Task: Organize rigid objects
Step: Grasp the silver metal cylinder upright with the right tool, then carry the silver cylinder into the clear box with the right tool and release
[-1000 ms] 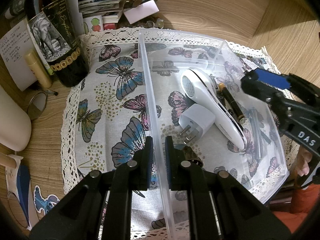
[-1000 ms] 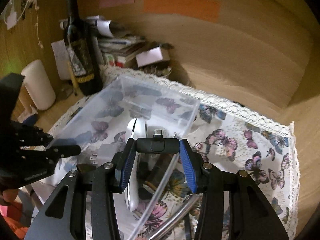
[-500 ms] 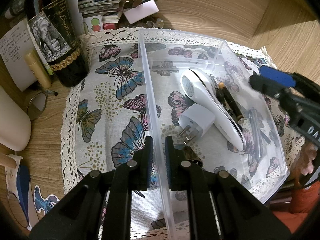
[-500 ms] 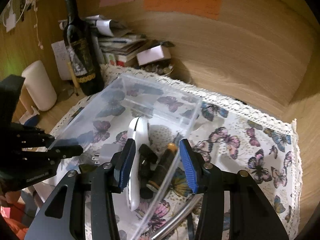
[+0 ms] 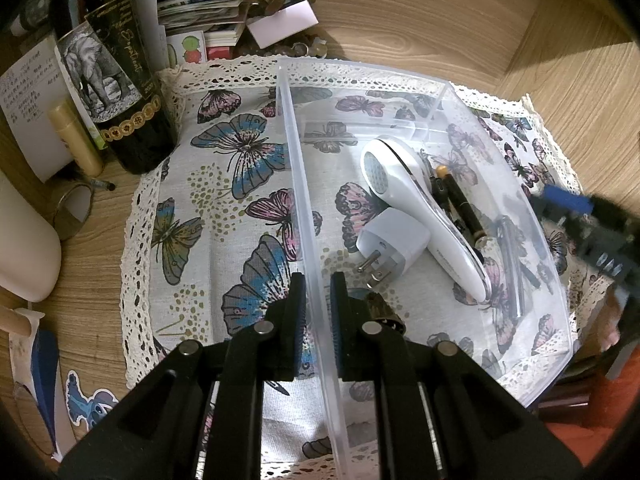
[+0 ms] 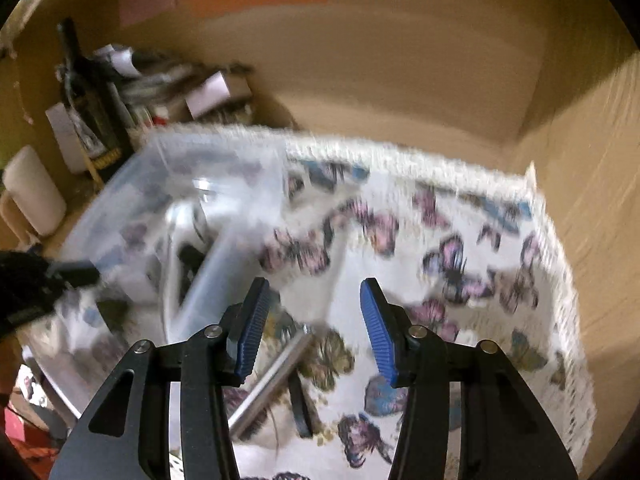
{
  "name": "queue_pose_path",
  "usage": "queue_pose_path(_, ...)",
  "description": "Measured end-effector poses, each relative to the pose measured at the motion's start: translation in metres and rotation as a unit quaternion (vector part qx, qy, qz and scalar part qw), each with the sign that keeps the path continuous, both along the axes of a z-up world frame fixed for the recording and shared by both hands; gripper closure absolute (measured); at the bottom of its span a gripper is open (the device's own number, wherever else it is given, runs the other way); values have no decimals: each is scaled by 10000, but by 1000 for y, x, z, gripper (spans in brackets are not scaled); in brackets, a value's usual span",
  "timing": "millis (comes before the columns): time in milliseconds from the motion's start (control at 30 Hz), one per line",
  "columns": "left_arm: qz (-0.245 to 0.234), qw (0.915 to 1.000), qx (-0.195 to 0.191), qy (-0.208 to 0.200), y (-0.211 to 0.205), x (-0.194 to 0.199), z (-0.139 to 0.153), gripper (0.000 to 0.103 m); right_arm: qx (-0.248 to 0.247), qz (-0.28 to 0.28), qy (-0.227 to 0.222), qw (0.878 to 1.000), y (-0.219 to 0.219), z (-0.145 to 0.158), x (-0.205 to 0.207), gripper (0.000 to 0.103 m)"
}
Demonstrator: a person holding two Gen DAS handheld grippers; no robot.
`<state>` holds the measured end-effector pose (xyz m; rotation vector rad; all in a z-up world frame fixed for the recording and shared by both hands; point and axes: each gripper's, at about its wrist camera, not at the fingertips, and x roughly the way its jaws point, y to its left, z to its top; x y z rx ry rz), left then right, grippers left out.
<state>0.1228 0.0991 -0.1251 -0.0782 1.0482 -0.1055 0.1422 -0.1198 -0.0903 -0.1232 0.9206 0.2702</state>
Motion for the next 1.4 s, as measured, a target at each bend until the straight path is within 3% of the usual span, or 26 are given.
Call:
queue_pose_path(233,-10,10000,4,1,-1,0,0,93,-96,166,792,9967,7,-57,-2,59)
queue_pose_path(267,-12,10000,5,0,-2,0,0,93,-120,157,709,9973,7,-57,-4,59)
queue_pose_path(400,-16,10000,2,-6,-2,1,-1,93,-155,165,639,9977,9,-57,-7,82)
queue_pose_path(467,-15,10000,-10,-12,-1,1,-1,92,-224,164,582,9979,9,-58,-8,88)
queue_pose_path(600,-20,10000,-9,-12,-1,1,-1,92,-197,102,491,9985,9,-57,-9,88)
queue_pose_path(1033,-21,10000,-21,-32,0,1,-2,92,205,-197,-494,9984,-6,12,-11,89)
queue_pose_path(1400,-26,10000,-20,-35,1,0,-2,92,565,329,-1269,9898,23,74,-17,89)
